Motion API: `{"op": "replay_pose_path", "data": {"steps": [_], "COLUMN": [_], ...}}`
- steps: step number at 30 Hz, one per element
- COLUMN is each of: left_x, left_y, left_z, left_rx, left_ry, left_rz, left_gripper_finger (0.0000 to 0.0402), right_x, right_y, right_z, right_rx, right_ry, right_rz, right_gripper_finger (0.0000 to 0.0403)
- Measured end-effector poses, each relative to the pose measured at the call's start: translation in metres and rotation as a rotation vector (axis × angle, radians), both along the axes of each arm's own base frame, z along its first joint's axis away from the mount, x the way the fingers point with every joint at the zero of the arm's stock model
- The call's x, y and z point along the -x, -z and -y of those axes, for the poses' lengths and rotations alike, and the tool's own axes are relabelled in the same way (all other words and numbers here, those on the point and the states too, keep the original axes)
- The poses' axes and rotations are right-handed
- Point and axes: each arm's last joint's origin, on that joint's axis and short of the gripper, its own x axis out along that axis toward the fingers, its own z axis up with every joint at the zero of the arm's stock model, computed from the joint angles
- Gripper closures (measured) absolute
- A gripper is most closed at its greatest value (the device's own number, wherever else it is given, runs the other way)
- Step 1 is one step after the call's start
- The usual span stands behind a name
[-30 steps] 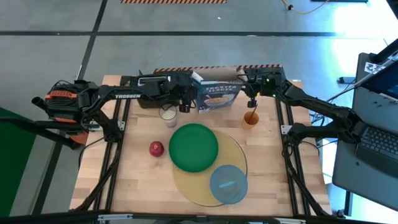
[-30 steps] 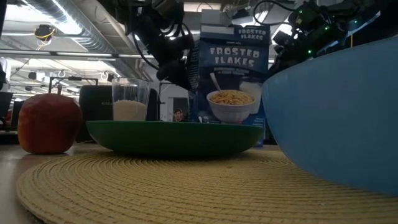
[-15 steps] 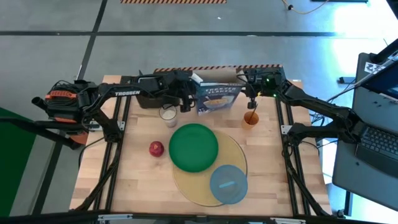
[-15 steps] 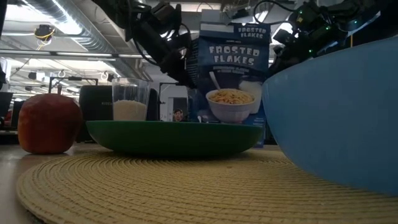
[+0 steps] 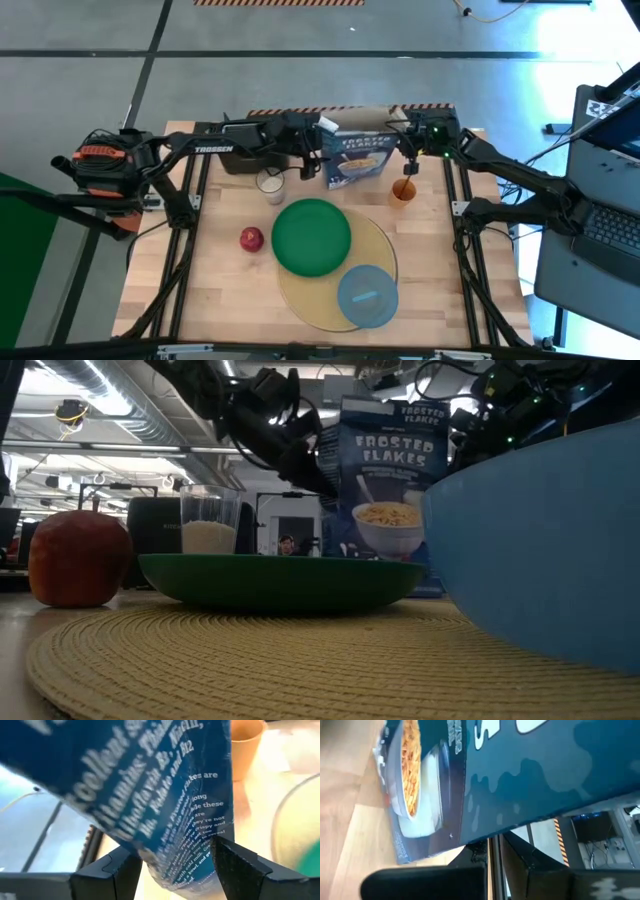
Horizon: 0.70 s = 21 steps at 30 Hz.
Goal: Arrange a breakfast setting
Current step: Pour the cereal into the blue bowl
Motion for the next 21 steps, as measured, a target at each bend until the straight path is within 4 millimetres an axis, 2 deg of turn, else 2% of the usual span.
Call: {"op": "replay_pose_path", "data": {"steps": [6, 11, 17, 21], "left_x": [-0.006, -0.007, -0.005, -0.002], "left_y": [0.005, 0.003, 0.004, 0.010], "left_z": [-0.013, -0.013, -0.011, -0.008], "left_rx": [-0.035, -0.050, -0.037, -0.060], "left_ry": [-0.031, -0.033, -0.054, -0.129], "left_rz": [0.061, 0.084, 0.036, -0.058], "left_gripper_finger": [0.0179, 0.0179, 0.0179, 0.0179], "right_x": [0.012, 0.019, 0.021, 0.021], "right_y": [-0.006, -0.008, -0.010, -0.010], "right_z": [-0.009, -0.014, -0.016, -0.016], "right_rx": [0.003, 0.008, 0.014, 0.009], "right_ry": [0.016, 0.047, 0.051, 0.051], "right_rz": [-0.014, -0.040, -0.033, -0.038], "right_gripper_finger": [0.0372, 0.0372, 0.0372, 0.0372]}}
